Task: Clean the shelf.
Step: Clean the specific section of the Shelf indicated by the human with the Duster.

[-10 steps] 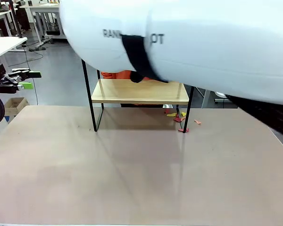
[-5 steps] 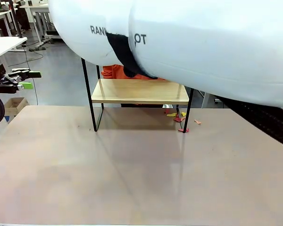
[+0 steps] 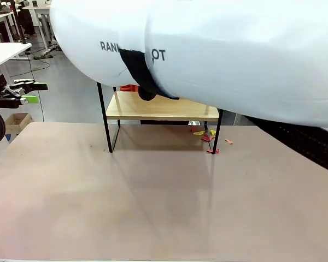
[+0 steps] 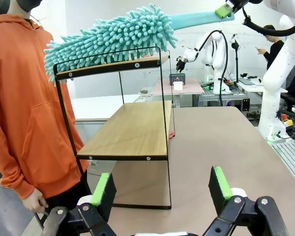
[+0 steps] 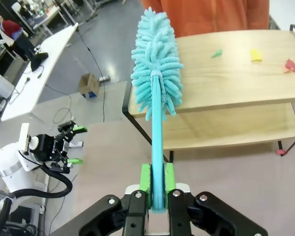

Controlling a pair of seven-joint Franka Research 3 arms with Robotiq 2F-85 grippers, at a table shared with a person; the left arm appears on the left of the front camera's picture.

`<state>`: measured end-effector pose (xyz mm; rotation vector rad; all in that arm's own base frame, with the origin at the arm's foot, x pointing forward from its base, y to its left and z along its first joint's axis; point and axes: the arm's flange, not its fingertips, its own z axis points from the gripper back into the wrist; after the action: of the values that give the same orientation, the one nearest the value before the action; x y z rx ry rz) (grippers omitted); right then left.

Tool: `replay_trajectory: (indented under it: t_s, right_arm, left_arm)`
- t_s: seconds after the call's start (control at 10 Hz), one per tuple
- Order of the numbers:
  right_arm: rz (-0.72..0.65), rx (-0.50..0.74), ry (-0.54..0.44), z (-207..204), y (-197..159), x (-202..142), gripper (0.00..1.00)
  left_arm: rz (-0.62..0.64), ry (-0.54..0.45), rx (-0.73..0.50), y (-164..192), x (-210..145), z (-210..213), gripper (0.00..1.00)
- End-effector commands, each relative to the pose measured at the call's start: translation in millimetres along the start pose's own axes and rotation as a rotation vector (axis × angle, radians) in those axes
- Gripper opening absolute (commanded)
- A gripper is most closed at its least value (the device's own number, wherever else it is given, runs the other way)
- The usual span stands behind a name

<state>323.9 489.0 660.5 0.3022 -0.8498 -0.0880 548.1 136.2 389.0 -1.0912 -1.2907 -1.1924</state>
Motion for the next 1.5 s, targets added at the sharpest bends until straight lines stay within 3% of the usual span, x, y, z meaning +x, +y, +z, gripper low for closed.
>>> replay_trajectory:
  t_s: [0.0,0.3,0.4,0.6,1.4]
  right_arm:
    - [0.03,0.0,0.047,-8.2,6.4,8.7,0.14]
    - [0.006,0.064,0.079,-5.1,6.8,10.6,0.14]
    - [-0.005,0.007,0.043,-6.9,-3.3,1.2,0.14]
    - [-0.013,0.022,0.056,-6.1,-3.5,3.3,0.14]
    - [-0.099,-0.088,0.06,35.6,-158.2,36.0,0.14]
  left_arm:
    - [-0.016,-0.007,-0.003,-2.2,1.9,-0.2,1.0]
    - [-0.016,-0.007,-0.003,-2.2,1.9,-0.2,1.0]
    - [-0.016,-0.007,-0.003,-2.2,1.9,-0.2,1.0]
    - [-0.016,-0.007,-0.003,-2.2,1.9,-0.2,1.0]
    - [-0.016,-0.007,-0.003,-2.2,1.9,-0.2,1.0]
